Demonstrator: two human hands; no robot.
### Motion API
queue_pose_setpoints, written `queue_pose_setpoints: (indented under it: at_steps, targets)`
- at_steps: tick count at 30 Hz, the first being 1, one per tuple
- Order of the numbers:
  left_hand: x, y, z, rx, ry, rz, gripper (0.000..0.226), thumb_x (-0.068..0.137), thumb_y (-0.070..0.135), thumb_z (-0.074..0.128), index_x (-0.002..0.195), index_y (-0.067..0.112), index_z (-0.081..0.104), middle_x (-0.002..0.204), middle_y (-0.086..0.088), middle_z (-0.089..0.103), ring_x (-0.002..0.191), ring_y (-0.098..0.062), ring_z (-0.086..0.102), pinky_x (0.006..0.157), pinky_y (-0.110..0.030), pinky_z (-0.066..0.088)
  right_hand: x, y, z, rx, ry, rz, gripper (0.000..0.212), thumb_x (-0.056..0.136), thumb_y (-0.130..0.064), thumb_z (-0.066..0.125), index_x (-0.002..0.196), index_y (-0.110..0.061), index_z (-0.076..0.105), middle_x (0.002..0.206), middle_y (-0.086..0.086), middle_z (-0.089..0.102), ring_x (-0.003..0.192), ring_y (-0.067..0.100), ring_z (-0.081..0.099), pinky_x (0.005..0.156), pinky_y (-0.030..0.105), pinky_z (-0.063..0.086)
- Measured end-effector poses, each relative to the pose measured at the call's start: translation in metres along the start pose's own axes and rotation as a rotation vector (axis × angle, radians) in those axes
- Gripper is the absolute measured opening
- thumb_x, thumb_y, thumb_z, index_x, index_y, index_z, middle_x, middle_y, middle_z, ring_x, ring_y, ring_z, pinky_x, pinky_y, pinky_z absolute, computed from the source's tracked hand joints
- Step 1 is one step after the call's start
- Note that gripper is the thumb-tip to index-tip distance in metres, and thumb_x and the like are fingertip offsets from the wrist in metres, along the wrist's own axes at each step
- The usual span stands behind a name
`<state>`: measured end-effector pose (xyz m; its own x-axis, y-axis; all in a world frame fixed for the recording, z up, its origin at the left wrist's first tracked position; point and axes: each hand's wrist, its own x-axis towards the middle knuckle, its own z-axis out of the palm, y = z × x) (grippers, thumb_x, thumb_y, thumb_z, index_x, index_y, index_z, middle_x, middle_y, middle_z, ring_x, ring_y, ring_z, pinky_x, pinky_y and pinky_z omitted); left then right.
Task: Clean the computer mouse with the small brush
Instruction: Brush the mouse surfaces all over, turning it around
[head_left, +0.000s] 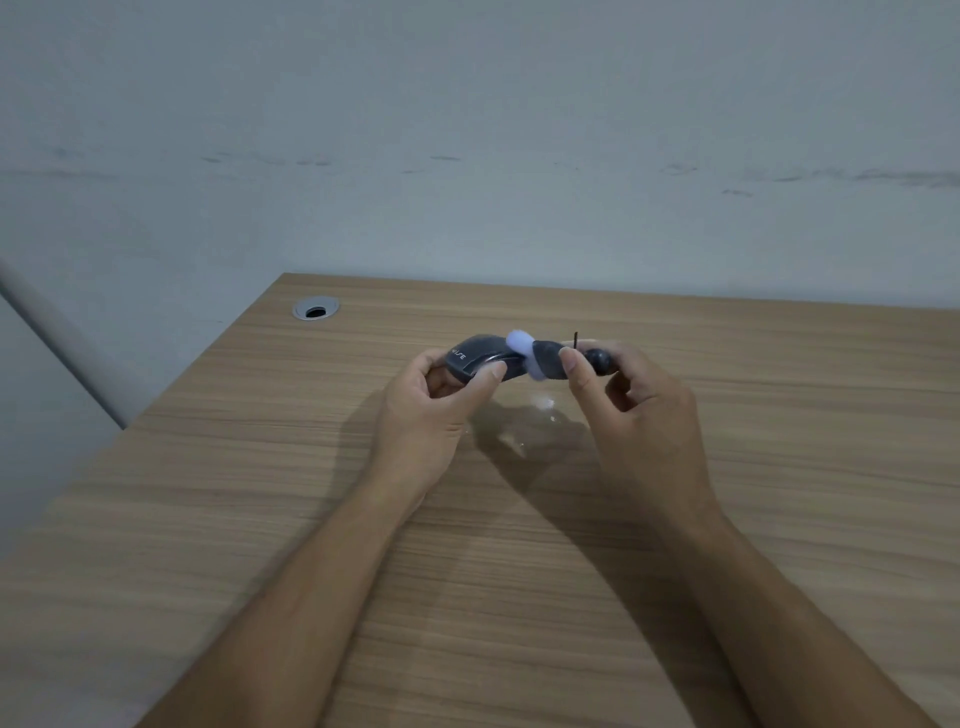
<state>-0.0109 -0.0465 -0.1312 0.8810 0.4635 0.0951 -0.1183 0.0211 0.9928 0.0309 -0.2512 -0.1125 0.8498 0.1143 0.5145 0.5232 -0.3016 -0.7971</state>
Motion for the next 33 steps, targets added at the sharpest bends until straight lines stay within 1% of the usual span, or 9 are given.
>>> queue_pose_setpoints:
  at_steps: [4, 9, 12, 16, 19, 22, 24, 28, 33]
  targets:
    - [-0.001, 0.000, -0.001, 0.186, 0.031, 0.089, 0.040, 0.081, 0.035, 0.094, 0.116, 0.024, 0.078, 0.105, 0.002, 0.088, 0.099, -0.018, 0.084, 0.092, -0.043, 0.068, -0.005, -0.007, 0.006, 0.014, -0.075, -0.061, 0.020, 0.105, -0.039, 0.070, 0.112, -0.023, 0.081, 0.074, -0.007, 0.069, 0.059, 0.019, 0.055, 0.056, 0.029, 0.043]
    - [-0.009, 0.007, 0.002, 0.426, 0.030, 0.246, 0.045, 0.080, 0.032, 0.096, 0.117, 0.037, 0.071, 0.097, 0.014, 0.081, 0.086, 0.004, 0.072, 0.074, -0.013, 0.053, -0.003, -0.007, 0.001, 0.021, -0.022, -0.052, 0.015, 0.105, -0.035, 0.072, 0.107, -0.022, 0.079, 0.069, -0.005, 0.065, 0.059, 0.022, 0.051, 0.055, 0.031, 0.039]
    - [-0.010, 0.005, 0.004, 0.531, -0.005, 0.341, 0.055, 0.079, 0.028, 0.099, 0.120, 0.042, 0.066, 0.092, 0.013, 0.073, 0.077, 0.000, 0.063, 0.071, -0.011, 0.049, -0.004, -0.012, 0.001, 0.007, 0.001, -0.124, 0.013, 0.105, -0.029, 0.073, 0.109, -0.018, 0.078, 0.080, -0.019, 0.065, 0.060, 0.020, 0.051, 0.054, 0.027, 0.041]
    - [-0.003, 0.002, 0.004, 0.668, -0.035, 0.429, 0.055, 0.074, 0.014, 0.099, 0.120, 0.025, 0.071, 0.093, 0.021, 0.063, 0.090, -0.003, 0.058, 0.076, -0.005, 0.043, -0.003, -0.017, 0.004, -0.061, 0.022, -0.252, 0.016, 0.105, -0.022, 0.074, 0.120, -0.018, 0.076, 0.105, -0.007, 0.070, 0.065, 0.021, 0.055, 0.064, 0.031, 0.048]
    - [0.002, -0.002, 0.006, 0.749, -0.073, 0.545, 0.053, 0.070, 0.006, 0.095, 0.118, 0.013, 0.073, 0.098, 0.012, 0.065, 0.097, -0.011, 0.054, 0.080, -0.010, 0.040, -0.001, -0.015, 0.005, -0.163, -0.051, -0.348, 0.020, 0.105, -0.015, 0.074, 0.125, -0.015, 0.076, 0.109, -0.006, 0.067, 0.077, 0.000, 0.058, 0.072, 0.015, 0.044]
    - [0.006, -0.004, 0.005, 0.767, -0.075, 0.604, 0.060, 0.069, 0.003, 0.095, 0.125, 0.013, 0.075, 0.108, 0.011, 0.069, 0.104, -0.012, 0.055, 0.084, -0.018, 0.046, 0.003, -0.012, 0.000, -0.218, -0.114, -0.401, 0.019, 0.106, -0.018, 0.073, 0.124, -0.013, 0.076, 0.110, -0.009, 0.065, 0.088, -0.017, 0.053, 0.082, 0.007, 0.041]
    - [0.007, -0.003, 0.002, 0.772, -0.053, 0.612, 0.072, 0.071, 0.007, 0.099, 0.138, 0.013, 0.072, 0.112, 0.010, 0.068, 0.108, -0.011, 0.054, 0.086, -0.019, 0.048, 0.003, -0.010, -0.004, -0.255, -0.171, -0.428, 0.018, 0.106, -0.025, 0.071, 0.120, -0.014, 0.075, 0.107, -0.012, 0.060, 0.087, -0.017, 0.052, 0.080, 0.006, 0.039]
    - [0.007, -0.001, -0.002, 0.769, -0.041, 0.589, 0.083, 0.072, 0.017, 0.102, 0.147, 0.012, 0.067, 0.101, 0.010, 0.064, 0.103, -0.013, 0.054, 0.089, -0.004, 0.041, 0.000, -0.007, -0.003, -0.268, -0.314, -0.427, 0.027, 0.106, -0.037, 0.065, 0.115, -0.013, 0.075, 0.104, -0.007, 0.064, 0.086, -0.004, 0.057, 0.077, 0.010, 0.041]
    - [0.008, 0.000, -0.003, 0.786, -0.025, 0.681, 0.076, 0.070, 0.008, 0.096, 0.142, 0.012, 0.072, 0.096, 0.007, 0.069, 0.099, -0.018, 0.060, 0.088, -0.013, 0.043, 0.004, -0.009, -0.007, -0.245, -0.093, -0.392, 0.019, 0.104, -0.026, 0.073, 0.117, -0.012, 0.076, 0.104, -0.006, 0.067, 0.083, -0.014, 0.053, 0.077, 0.007, 0.039]
